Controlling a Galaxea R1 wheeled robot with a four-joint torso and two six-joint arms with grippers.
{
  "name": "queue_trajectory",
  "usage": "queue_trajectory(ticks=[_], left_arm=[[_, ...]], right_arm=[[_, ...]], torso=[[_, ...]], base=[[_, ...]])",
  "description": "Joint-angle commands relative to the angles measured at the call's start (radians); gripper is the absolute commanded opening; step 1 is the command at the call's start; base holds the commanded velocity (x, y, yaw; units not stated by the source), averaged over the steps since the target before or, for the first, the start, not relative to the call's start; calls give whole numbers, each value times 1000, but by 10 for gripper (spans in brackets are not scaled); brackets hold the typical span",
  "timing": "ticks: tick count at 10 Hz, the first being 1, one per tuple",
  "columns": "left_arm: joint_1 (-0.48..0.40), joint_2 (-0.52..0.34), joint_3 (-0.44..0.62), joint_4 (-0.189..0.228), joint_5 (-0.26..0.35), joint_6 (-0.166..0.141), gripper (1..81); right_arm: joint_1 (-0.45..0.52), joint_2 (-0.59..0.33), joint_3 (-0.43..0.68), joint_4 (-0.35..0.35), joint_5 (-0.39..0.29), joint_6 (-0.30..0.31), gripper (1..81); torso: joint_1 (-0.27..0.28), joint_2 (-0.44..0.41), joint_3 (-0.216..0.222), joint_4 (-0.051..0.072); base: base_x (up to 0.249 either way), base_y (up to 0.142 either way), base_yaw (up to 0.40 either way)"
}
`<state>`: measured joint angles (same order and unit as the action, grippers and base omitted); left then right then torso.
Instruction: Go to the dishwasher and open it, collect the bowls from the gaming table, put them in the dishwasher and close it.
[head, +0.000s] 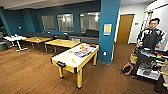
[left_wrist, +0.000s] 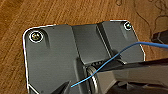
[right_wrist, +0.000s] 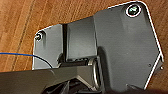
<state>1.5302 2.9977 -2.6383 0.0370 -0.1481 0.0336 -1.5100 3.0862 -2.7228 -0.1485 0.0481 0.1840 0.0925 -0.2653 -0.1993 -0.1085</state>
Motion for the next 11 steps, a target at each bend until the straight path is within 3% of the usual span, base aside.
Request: queue_trajectory(ticks=[1,6,11], left_arm=[[-46,-2,7,9,48,11,811],[-46,-3,7,9,44,11,811],[-41,-6,9,9,39,11,811]], right_arm=[[52,8,6,-3,-50,0,811],[50,8,6,-3,-50,0,811],[50,8,8,-3,-50,0,811]], torso=[[0,0,0,0],[0,0,0,0],[-1,0,0,0]], base=[[0,0,0],[0,0,0],[141,0,0]])
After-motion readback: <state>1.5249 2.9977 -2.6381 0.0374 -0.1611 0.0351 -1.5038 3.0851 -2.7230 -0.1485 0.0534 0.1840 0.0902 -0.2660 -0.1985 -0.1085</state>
